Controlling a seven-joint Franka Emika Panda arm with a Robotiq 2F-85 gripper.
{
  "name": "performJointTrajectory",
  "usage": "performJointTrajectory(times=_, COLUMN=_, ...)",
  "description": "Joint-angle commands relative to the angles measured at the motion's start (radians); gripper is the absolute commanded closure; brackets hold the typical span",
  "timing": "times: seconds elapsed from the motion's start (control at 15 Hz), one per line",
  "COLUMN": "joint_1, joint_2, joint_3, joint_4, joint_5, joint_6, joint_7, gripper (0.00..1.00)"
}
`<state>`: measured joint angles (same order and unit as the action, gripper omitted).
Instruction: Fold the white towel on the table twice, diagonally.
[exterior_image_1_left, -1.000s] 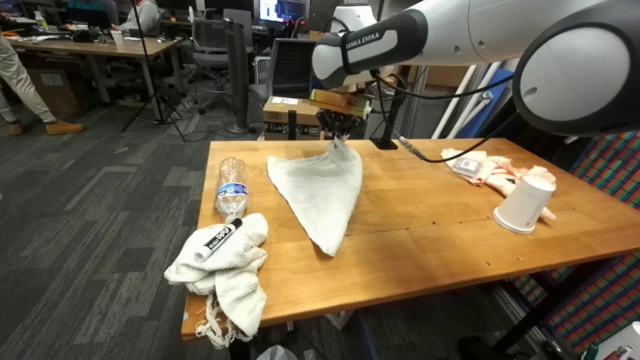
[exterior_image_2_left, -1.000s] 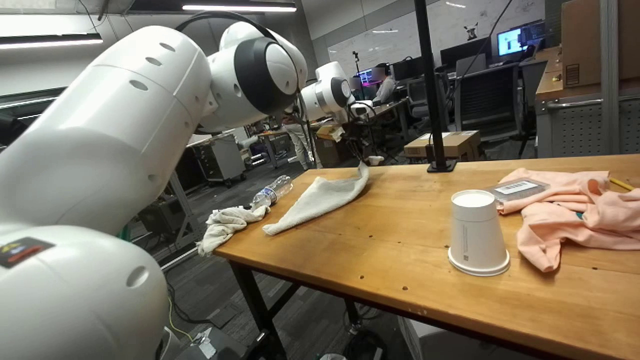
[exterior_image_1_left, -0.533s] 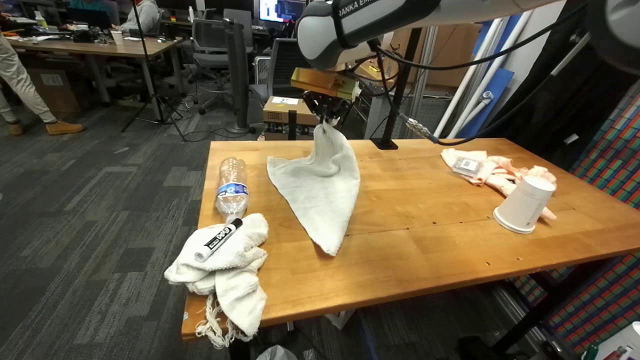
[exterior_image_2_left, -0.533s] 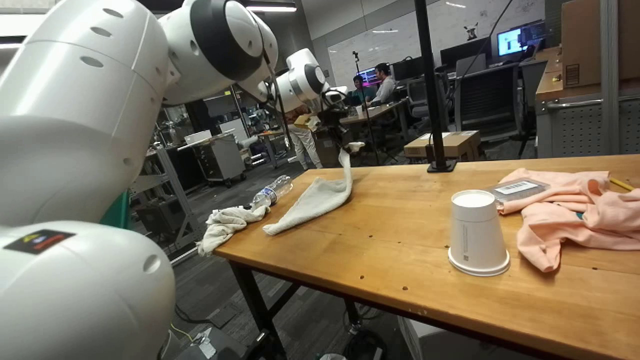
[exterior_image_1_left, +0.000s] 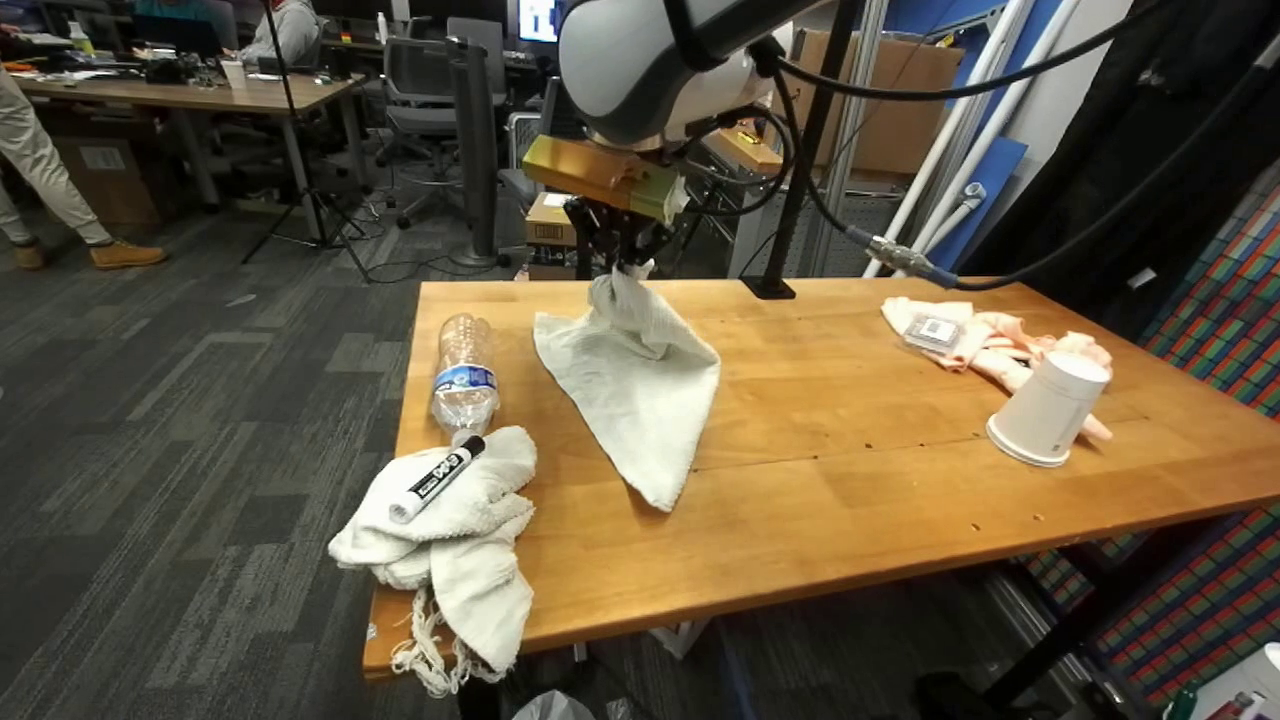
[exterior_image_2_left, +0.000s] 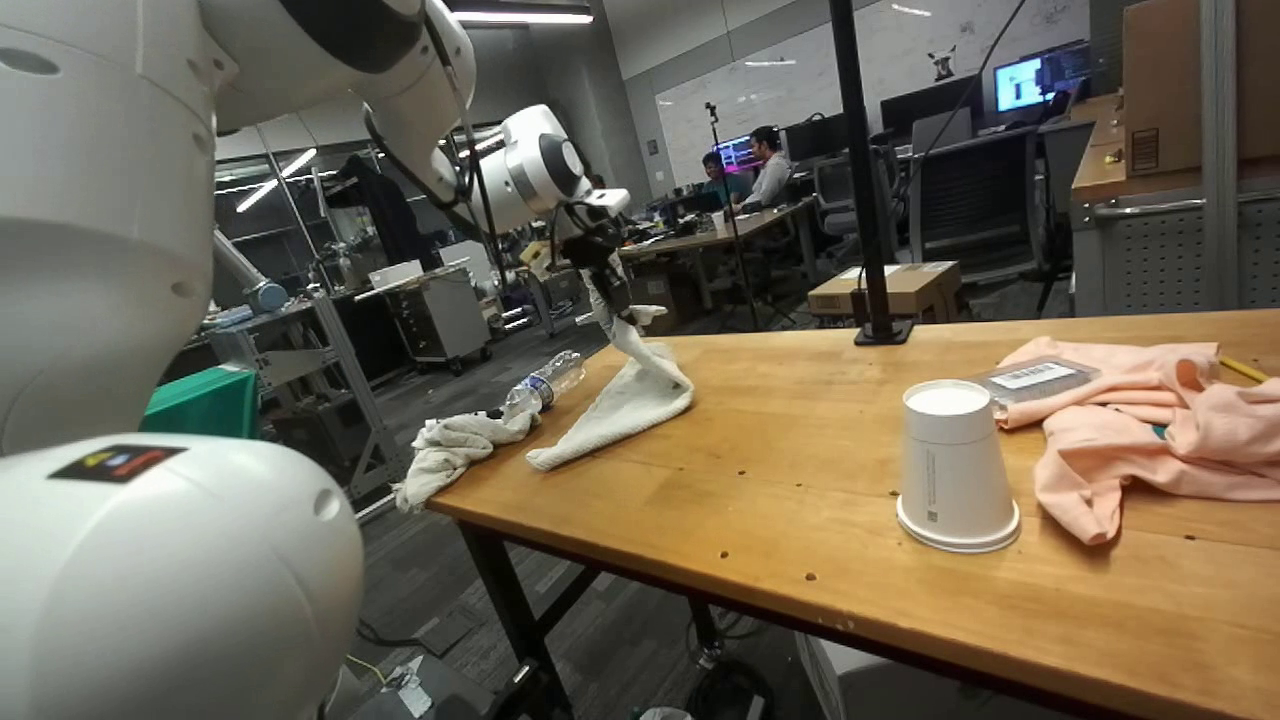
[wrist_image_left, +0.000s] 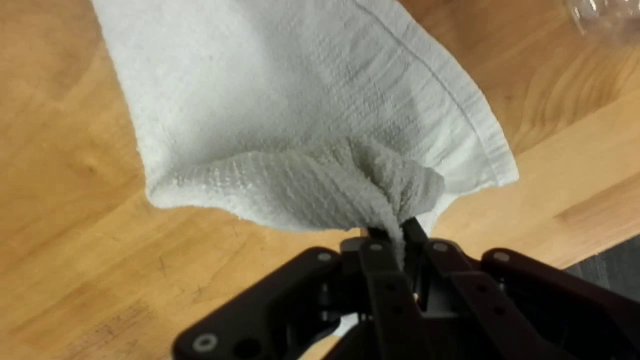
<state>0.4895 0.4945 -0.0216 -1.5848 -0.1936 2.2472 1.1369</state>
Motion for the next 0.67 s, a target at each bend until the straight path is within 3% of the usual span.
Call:
performJointTrajectory(times=0.0, joint_1=0.007, joint_2=-0.154, joint_3=0.033, joint_4=-0.243, joint_5=-0.064, joint_6=0.097, joint_7=0.096, gripper=0.96)
performJointTrajectory(times=0.6, joint_1=-0.053, joint_2=-0.440, joint_3=0.132, joint_4=-0.679, joint_5=-0.101, joint_6=0.205, joint_7=0.251, gripper=0.96)
